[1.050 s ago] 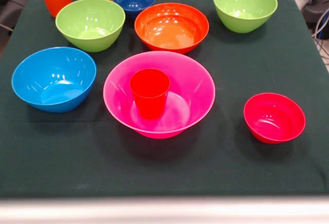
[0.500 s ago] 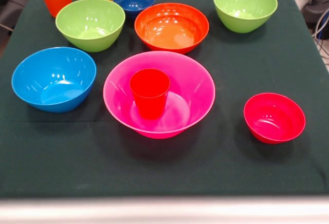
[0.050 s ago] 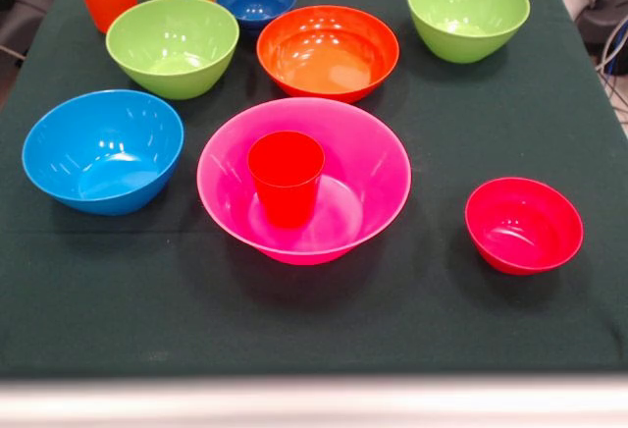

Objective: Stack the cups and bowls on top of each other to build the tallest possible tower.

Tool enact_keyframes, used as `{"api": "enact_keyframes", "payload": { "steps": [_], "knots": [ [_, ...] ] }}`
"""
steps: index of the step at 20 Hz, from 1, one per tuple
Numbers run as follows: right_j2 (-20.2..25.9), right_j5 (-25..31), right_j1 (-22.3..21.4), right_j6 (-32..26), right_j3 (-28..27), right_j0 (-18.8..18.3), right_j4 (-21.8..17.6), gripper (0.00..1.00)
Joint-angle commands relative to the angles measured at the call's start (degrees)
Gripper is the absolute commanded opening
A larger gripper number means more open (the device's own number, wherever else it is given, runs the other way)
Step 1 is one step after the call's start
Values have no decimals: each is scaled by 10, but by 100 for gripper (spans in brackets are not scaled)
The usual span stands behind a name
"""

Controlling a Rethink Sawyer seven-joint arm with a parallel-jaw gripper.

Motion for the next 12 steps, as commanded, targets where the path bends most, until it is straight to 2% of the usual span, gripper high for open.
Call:
{"api": "enact_keyframes", "payload": {
  "steps": [1, 4, 9, 12],
  "knots": [
    [16, 20, 42, 22, -72, 19, -36, 100],
    [22, 19, 48, 19, -76, 13, -38, 100],
    [25, -16, 110, 25, -100, 6, -48, 100],
    [27, -22, 125, 26, -107, 0, -55, 100]
  ]
}}
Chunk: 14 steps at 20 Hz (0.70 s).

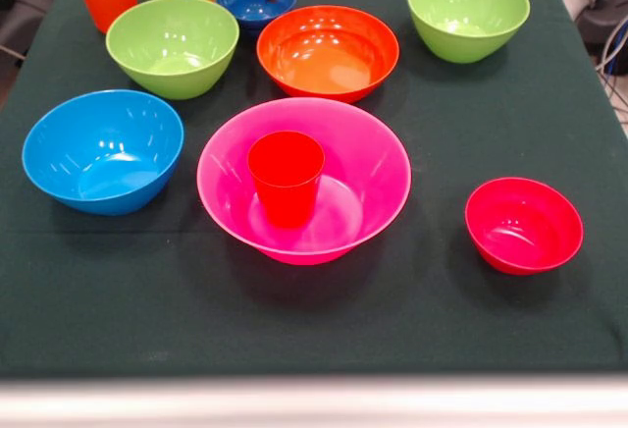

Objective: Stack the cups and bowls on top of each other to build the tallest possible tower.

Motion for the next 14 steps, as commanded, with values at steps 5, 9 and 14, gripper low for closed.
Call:
{"api": "enact_keyframes", "payload": {
  "steps": [5, 9, 14],
  "knots": [
    [32, -23, 87, 31, -71, -7, -52, 0],
    [31, -26, 88, 33, -71, -7, -53, 0],
    [30, -22, 86, 34, -70, -7, -55, 0]
  ]
}}
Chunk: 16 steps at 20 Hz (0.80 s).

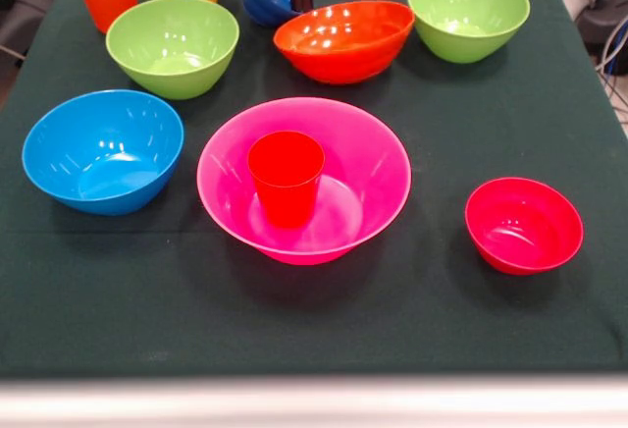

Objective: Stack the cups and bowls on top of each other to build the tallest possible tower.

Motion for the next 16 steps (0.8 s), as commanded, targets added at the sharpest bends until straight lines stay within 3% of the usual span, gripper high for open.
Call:
{"api": "enact_keyframes", "payload": {
  "steps": [1, 10, 16],
  "knots": [
    [30, -20, 24, 35, -54, -1, -34, 0],
    [47, 17, -15, 30, -34, -5, -20, 0],
    [92, 122, -111, 6, 17, -18, 31, 0]
  ]
}}
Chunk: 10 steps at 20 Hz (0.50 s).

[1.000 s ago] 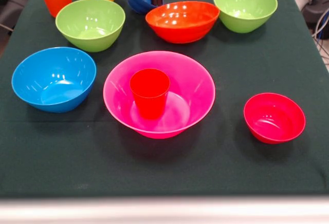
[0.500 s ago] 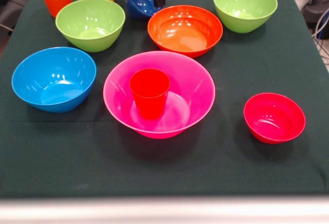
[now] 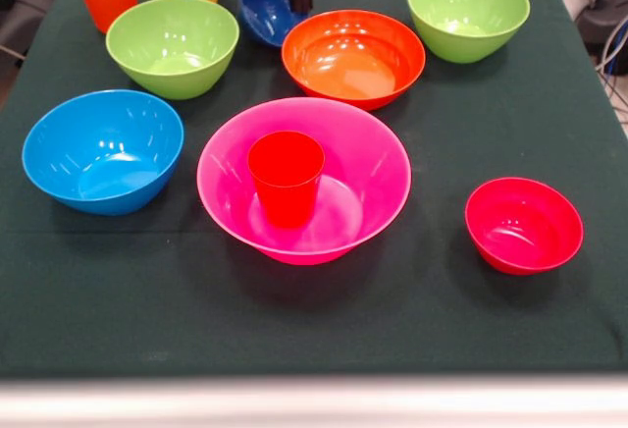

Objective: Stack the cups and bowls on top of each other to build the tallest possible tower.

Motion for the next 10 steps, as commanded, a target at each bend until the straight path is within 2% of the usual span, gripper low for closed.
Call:
{"api": "enact_keyframes", "payload": {
  "steps": [1, 3, 10],
  "knots": [
    [86, 135, -107, 2, 24, -12, 45, 0],
    [93, 162, -134, -1, 33, -10, 59, 0],
    [85, 144, -125, 16, 28, -1, 39, 0]
  ]
}}
